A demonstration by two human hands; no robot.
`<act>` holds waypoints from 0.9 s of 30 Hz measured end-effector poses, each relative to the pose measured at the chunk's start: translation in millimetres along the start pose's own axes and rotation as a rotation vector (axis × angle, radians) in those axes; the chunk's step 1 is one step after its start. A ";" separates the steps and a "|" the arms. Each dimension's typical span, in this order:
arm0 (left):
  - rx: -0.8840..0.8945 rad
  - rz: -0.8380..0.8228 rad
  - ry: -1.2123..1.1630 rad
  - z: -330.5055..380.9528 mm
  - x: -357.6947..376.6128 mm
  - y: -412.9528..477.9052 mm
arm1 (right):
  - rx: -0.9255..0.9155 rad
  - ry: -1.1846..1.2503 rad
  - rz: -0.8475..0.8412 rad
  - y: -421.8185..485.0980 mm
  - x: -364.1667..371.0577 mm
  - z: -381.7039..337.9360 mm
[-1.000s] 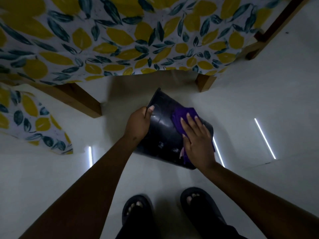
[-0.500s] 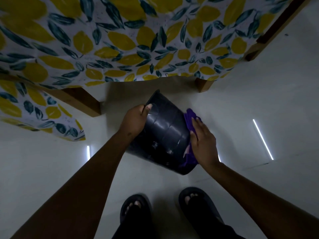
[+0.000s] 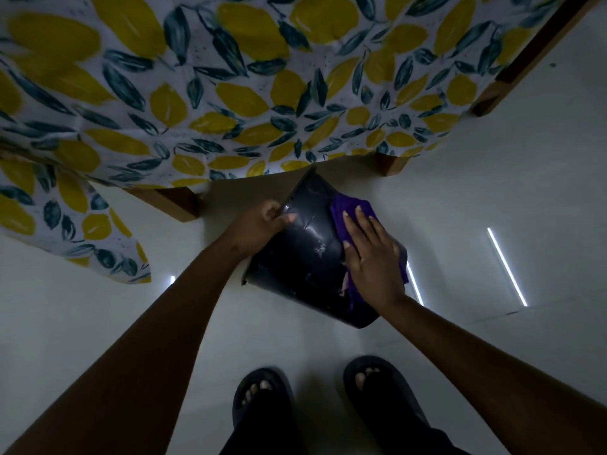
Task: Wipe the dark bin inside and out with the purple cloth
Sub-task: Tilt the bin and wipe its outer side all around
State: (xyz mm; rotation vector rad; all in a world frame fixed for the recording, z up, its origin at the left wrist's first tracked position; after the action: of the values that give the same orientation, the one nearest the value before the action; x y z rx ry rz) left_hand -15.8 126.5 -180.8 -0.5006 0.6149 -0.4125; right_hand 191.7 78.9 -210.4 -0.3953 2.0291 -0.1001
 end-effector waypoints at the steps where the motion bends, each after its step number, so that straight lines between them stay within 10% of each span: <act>1: 0.008 0.041 0.072 -2.6 1.0 -2.6 | -0.004 -0.010 0.011 -3.8 1.5 -2.8; 9: 0.090 0.156 0.165 13.1 9.4 8.2 | -0.414 -0.480 -0.099 -47.3 45.2 -41.1; 16: 0.090 0.148 0.218 13.8 8.6 13.7 | -0.135 -0.236 -0.042 -30.5 19.4 -14.5; 22: 0.070 0.132 0.182 13.0 12.0 15.4 | -0.583 -0.607 -0.195 -82.8 65.4 -25.9; 27: 0.078 0.069 0.147 15.1 14.6 18.9 | -0.533 -0.566 -0.168 -45.2 51.3 -56.0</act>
State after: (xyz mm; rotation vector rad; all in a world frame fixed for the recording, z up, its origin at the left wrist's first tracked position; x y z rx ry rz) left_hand 8.6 139.1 -187.0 -0.3752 0.7532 -0.4087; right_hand 131.6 14.4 -216.6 -0.8256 1.4352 0.4167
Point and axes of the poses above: each hand's wrist, its own y-axis towards the middle knuckle, its own x-axis out of the palm, z = x × y, the point moved 8 cm from there along y, towards the middle knuckle, and after that the axes turned 10 degrees about -z, right-handed, at the moved point
